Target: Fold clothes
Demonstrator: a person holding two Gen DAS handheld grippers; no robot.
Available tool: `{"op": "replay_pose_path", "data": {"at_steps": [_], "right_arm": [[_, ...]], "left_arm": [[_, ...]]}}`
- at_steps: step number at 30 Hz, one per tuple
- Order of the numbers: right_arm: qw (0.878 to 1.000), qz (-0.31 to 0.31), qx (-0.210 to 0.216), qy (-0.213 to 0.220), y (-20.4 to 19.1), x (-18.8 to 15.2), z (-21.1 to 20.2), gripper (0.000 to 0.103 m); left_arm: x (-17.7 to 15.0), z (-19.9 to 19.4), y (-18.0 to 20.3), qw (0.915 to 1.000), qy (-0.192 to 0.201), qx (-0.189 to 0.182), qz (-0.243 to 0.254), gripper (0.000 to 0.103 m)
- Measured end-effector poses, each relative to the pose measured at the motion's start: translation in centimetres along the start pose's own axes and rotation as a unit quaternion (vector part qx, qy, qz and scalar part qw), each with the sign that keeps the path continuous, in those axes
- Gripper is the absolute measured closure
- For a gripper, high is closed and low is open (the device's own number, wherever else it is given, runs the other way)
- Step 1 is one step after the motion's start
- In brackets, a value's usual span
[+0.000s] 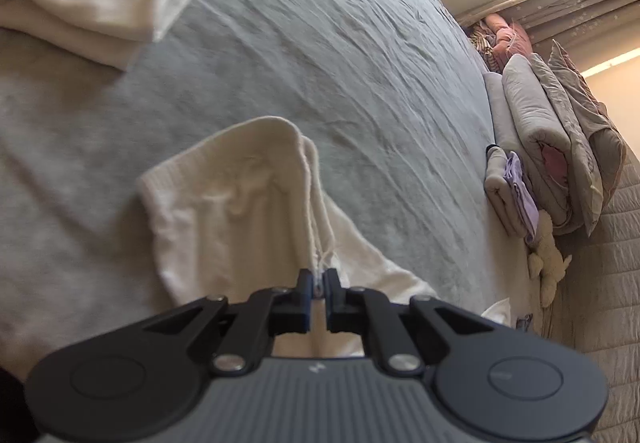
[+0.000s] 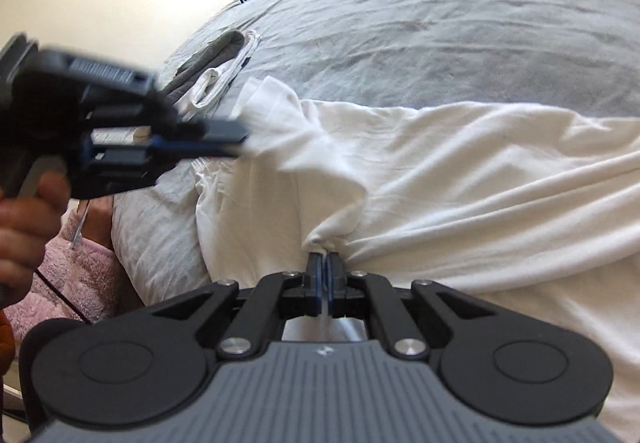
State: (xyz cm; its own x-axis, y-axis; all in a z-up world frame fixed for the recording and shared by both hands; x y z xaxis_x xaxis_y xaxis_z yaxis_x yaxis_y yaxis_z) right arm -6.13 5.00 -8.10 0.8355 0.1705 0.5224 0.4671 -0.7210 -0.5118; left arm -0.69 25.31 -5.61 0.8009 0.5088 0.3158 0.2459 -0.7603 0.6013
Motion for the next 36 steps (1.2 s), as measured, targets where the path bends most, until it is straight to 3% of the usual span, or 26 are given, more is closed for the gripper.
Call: {"op": "replay_pose_path", "data": {"at_steps": [1,5,6,7,10,13,20,26,31,36], "right_arm": [[1.0,-0.001,0.003,0.002,0.0,0.0,-0.1,0.09],[0.999,0.011,0.031,0.007,0.1,0.1,-1.3,0.081],[0.999,0.015,0.037,0.009,0.1,0.1,-1.7,0.063],[0.999,0.02,0.04,0.011,0.2,0.1,-2.1,0.052],[0.998,0.043,0.029,0.02,1.0,0.5,-3.1,0.052],[0.993,0.11,0.031,0.034,3.0,0.5,-4.1,0.052],[0.957,0.275,0.075,0.051,7.4,-1.2,-5.3,0.052],[0.935,0.333,0.076,0.09,8.6,-0.1,-5.1,0.054],[0.923,0.359,0.055,0.124,9.6,1.3,-5.1,0.061],[0.904,0.396,0.046,0.157,11.9,2.4,-6.1,0.07]], "left_arm": [[-0.1,-0.4,-0.7,1.0,0.002,0.0,-0.002,0.097],[-0.1,-2.0,-2.8,0.9998,0.017,-0.004,-0.01,0.098],[-0.1,-2.3,-3.2,0.9996,0.025,-0.003,-0.011,0.098],[-0.1,-2.7,-3.6,0.9993,0.034,-0.001,-0.013,0.098],[0.1,-3.7,-4.8,0.998,0.06,0.0,-0.022,0.098],[0.0,-3.7,-5.7,0.9964,0.07,-0.022,-0.042,0.098],[-0.6,-2.9,-6.8,0.9903,0.089,-0.082,-0.067,0.098],[-0.7,-3.3,-7.8,0.9874,0.098,-0.094,-0.081,0.098],[-0.6,-3.4,-8.2,0.988,0.096,-0.089,-0.082,0.098],[0.1,-3.3,-8.0,0.9871,0.094,-0.095,-0.087,0.098]]}}
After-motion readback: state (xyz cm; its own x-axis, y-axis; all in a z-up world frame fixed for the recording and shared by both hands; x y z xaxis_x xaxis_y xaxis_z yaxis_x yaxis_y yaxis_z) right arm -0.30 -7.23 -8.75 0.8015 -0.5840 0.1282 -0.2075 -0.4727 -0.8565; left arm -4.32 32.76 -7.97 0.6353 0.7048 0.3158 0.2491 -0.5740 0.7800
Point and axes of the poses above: each gripper's, at about its wrist camera, not at the fingertips, and z roughly the way its jaws point, y to its right, x to its top, the point moved 6 cm from there along z, roughly the way its jaws point, and after that the axes turned 4 degrees about z, right-handed, at the moved point
